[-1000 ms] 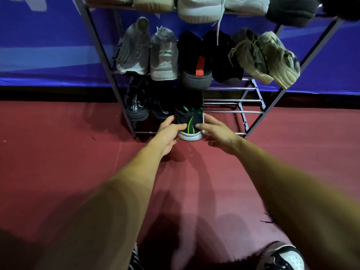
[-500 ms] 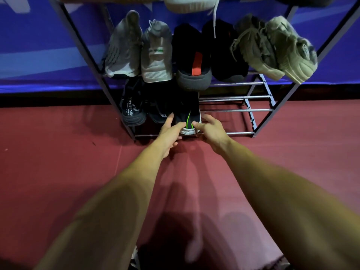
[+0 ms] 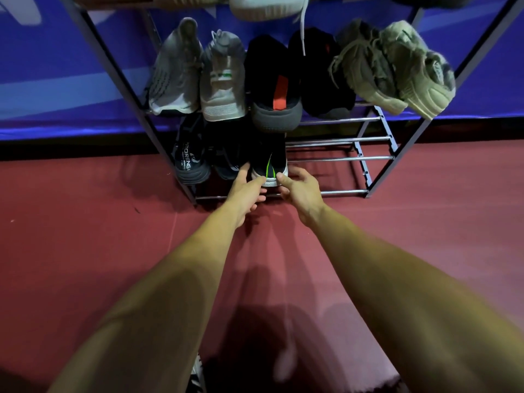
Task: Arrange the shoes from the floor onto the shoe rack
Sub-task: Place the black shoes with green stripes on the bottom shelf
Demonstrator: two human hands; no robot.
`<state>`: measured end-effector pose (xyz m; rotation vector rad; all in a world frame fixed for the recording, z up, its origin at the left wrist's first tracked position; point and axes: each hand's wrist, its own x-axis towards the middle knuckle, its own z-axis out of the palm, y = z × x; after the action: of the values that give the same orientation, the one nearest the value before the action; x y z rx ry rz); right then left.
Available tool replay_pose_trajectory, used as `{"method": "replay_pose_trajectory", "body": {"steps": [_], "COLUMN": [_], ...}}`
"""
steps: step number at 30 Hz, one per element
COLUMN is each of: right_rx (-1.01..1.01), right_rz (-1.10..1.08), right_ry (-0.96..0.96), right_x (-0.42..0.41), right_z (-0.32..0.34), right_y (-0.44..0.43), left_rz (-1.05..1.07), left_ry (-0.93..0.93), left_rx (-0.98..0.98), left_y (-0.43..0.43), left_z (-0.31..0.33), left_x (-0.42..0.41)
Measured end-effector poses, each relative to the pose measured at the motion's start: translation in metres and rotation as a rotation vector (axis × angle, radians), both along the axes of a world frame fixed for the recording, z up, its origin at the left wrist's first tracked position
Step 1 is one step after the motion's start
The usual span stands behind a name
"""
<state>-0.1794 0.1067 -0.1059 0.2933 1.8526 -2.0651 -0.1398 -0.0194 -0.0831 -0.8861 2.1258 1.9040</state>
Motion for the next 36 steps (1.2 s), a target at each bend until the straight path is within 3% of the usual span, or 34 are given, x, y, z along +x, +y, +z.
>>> {"method": "replay_pose_trajectory", "body": {"steps": [11, 22, 36], "right_rx": [0.501, 0.866, 1.130], "right_rz": [0.257, 0.354, 0.292], "right_ry": [0.064, -0.037, -0.305], "right_x": [0.033, 0.077, 0.138], "right_z": [0.002, -0.019, -0.067], "right_y": [0.055, 0.190, 0.365], "left_rz": [-0.111, -0.602, -1.106], "left_ry": [-0.066, -0.195, -0.223], "left_rx": [-0.135, -0.291, -0.376], "left_y": [0.022, 0.129, 0.307], "left_z": [0.001, -0.032, -0.093], "left_x": [0.046, 0.062, 0.053]}}
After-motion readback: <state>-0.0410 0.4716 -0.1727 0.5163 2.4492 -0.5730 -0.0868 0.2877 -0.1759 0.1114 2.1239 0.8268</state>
